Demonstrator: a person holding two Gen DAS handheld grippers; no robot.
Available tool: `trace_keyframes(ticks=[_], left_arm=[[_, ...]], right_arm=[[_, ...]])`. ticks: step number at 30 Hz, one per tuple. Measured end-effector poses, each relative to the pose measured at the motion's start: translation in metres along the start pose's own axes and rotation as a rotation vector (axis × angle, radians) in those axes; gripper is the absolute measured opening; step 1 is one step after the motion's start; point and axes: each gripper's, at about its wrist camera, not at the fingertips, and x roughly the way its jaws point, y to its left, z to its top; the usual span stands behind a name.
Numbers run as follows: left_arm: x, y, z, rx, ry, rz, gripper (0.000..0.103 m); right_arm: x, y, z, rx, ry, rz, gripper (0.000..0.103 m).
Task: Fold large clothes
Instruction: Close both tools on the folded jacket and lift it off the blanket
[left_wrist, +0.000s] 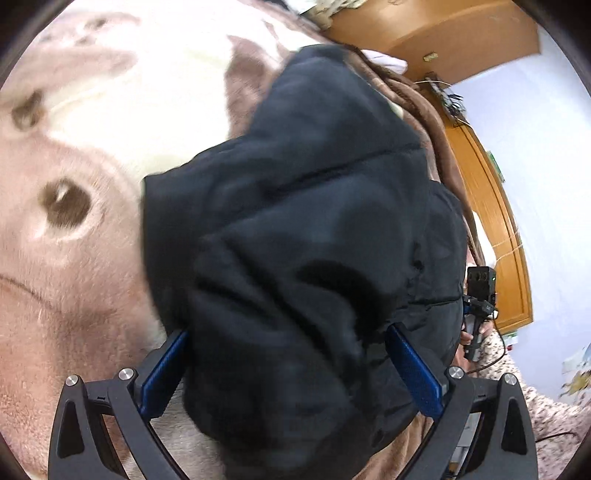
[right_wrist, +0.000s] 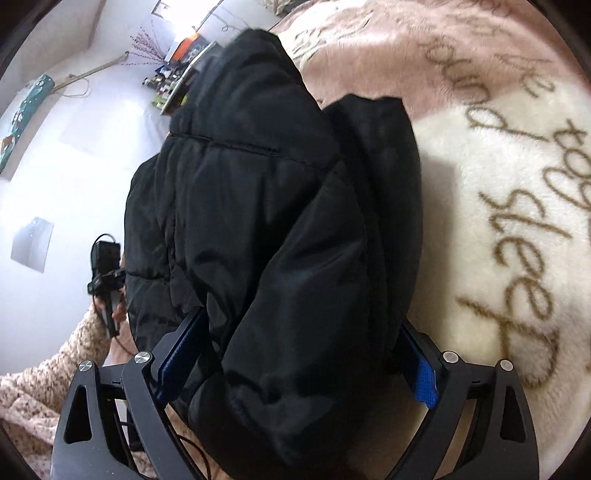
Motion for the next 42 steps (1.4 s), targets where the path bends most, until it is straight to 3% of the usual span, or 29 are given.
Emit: trace_keyframes(ticks=[4, 8, 11, 15, 19, 22, 26, 32, 37, 42], left_arm=[[0.009, 0.02, -0.004, -0.035, 0.066, -0.001, 0.102], [0.017, 0.021, -0.006, -0.051, 0.029, -0.093, 0.102], [0.025, 0.021, -0.003, -0.064, 0.033, -0.115, 0.102], [0.031, 0.016, -0.001, -0.04, 0.083, -0.1, 0.103], [0.034, 0.013, 0.0, -0.04, 0.081, -0.077, 0.103], [0.036, 0.006, -0.001, -0.049, 0.052, -0.054, 0.098], [0.035, -0.005, -0.005, -0.061, 0.042, -0.032, 0.081], [0.033, -0.014, -0.008, -0.104, 0.052, -0.002, 0.067], [0.036, -0.023, -0.016, -0.117, 0.049, 0.029, 0.064], [0.03, -0.042, -0.018, -0.11, 0.045, 0.074, 0.052]], right_arm=[[0.006, -0.005, 0.001, 0.007, 0.021, 0.041, 0.094], [0.011, -0.008, 0.002, 0.003, 0.03, 0.075, 0.094], [0.015, -0.01, 0.007, 0.007, 0.048, 0.092, 0.094], [0.023, -0.007, 0.011, -0.017, 0.073, 0.094, 0.094], [0.032, -0.005, 0.014, -0.018, 0.081, 0.08, 0.093], [0.03, -0.006, 0.009, -0.024, 0.072, 0.067, 0.089], [0.032, 0.009, 0.01, -0.042, 0.054, 0.021, 0.075], [0.034, 0.029, 0.011, -0.086, 0.042, -0.025, 0.056], [0.042, 0.049, 0.006, -0.108, 0.03, -0.081, 0.052], [0.059, 0.073, -0.006, -0.134, 0.009, -0.171, 0.046]])
